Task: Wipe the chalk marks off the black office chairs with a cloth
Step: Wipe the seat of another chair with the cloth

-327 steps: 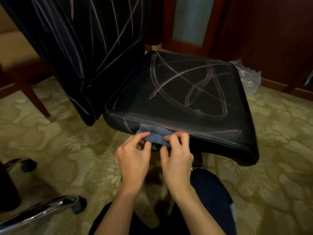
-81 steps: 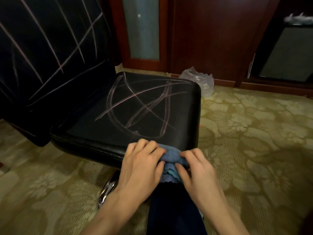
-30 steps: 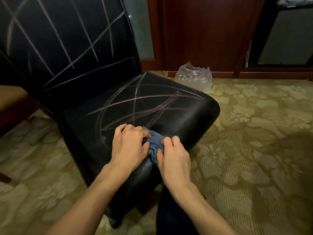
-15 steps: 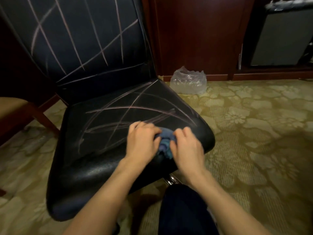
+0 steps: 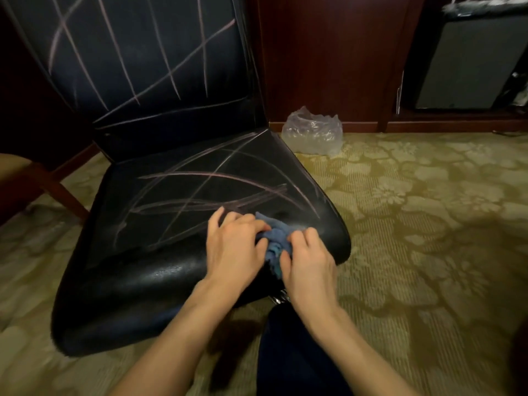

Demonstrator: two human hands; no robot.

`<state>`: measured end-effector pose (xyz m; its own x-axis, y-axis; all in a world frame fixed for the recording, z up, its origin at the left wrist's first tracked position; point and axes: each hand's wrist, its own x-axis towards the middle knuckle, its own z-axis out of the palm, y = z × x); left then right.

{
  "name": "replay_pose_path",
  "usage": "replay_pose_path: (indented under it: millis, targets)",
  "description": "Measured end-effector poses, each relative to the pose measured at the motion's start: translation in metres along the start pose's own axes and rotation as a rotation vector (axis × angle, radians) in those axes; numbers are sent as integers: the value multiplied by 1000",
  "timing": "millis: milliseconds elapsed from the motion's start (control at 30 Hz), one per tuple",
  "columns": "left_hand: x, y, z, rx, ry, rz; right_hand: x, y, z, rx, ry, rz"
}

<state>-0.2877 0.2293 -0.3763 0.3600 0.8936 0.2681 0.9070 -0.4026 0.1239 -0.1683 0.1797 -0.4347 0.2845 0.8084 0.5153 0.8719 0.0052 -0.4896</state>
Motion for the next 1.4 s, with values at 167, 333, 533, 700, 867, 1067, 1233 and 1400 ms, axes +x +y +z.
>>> replay_pose_path:
  millis: [167,333,533,700,867,1067,1233,1400]
  targets:
    - [-38,-20,-20,46,-32,-43,-30,-26,-5,38,-58,-121]
    - [-85,-32,-15,-29,83,9,-62,-19,-17,166,-93,-184]
    - [-80,10,-3,-144,180,54,-53,10,-42,288,-40,-69]
    - [-39,23,-4,-72,120,29,-18,21,-31,358,-24,94]
    - [-56,19,-10,-79,69,82,-44,14,-28,423,38,147]
    - [-106,0,-12,-83,91,147,-98,-2,-29,587,14,144]
    - [-116,-19,-22,-57,59,128,-111,-17,-23,650,-51,97]
    - [-115,-30,-30,-8,79,97,-105,-29,-9,673,-86,59]
